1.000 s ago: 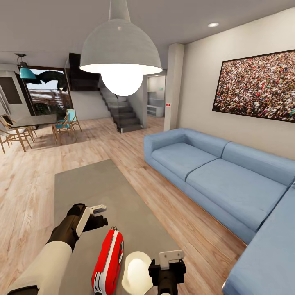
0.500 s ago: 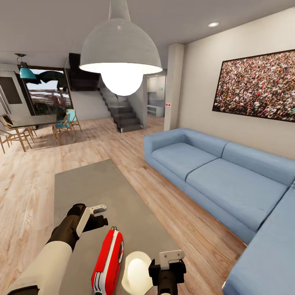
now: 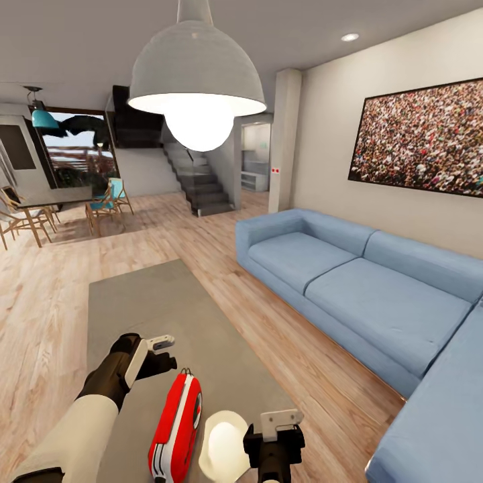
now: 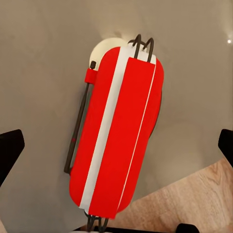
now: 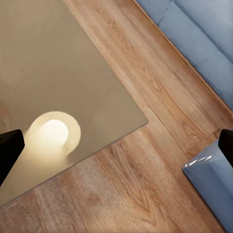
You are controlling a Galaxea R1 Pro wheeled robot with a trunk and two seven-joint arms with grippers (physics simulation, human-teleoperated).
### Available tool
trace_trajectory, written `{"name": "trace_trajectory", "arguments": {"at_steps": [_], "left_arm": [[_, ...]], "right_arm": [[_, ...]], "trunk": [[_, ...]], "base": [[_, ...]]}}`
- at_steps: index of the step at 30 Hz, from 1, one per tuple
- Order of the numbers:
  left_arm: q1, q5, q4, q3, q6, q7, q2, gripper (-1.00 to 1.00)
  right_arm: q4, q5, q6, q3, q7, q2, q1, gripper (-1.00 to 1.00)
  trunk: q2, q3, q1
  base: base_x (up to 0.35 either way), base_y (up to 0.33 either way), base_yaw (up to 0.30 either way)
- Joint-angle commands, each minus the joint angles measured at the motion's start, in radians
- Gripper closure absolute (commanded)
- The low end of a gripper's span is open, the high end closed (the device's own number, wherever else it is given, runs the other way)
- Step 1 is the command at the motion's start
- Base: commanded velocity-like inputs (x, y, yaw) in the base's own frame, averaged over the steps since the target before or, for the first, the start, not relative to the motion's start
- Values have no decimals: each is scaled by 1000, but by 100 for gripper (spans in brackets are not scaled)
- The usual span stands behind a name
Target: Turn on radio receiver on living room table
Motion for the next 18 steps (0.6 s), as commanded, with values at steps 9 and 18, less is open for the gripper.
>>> {"name": "trace_trajectory", "arguments": {"at_steps": [9, 18], "left_arm": [[0, 0, 0, 0, 0, 0, 0, -100], [0, 0, 0, 0, 1, 0, -1, -100]], "right_arm": [[0, 0, 0, 0, 0, 0, 0, -100], [0, -1, 0, 0, 0, 1, 0, -100]], "trunk": [[-63, -28, 35], [-126, -56, 69]], "base": [[0, 0, 0], [0, 0, 0]]}}
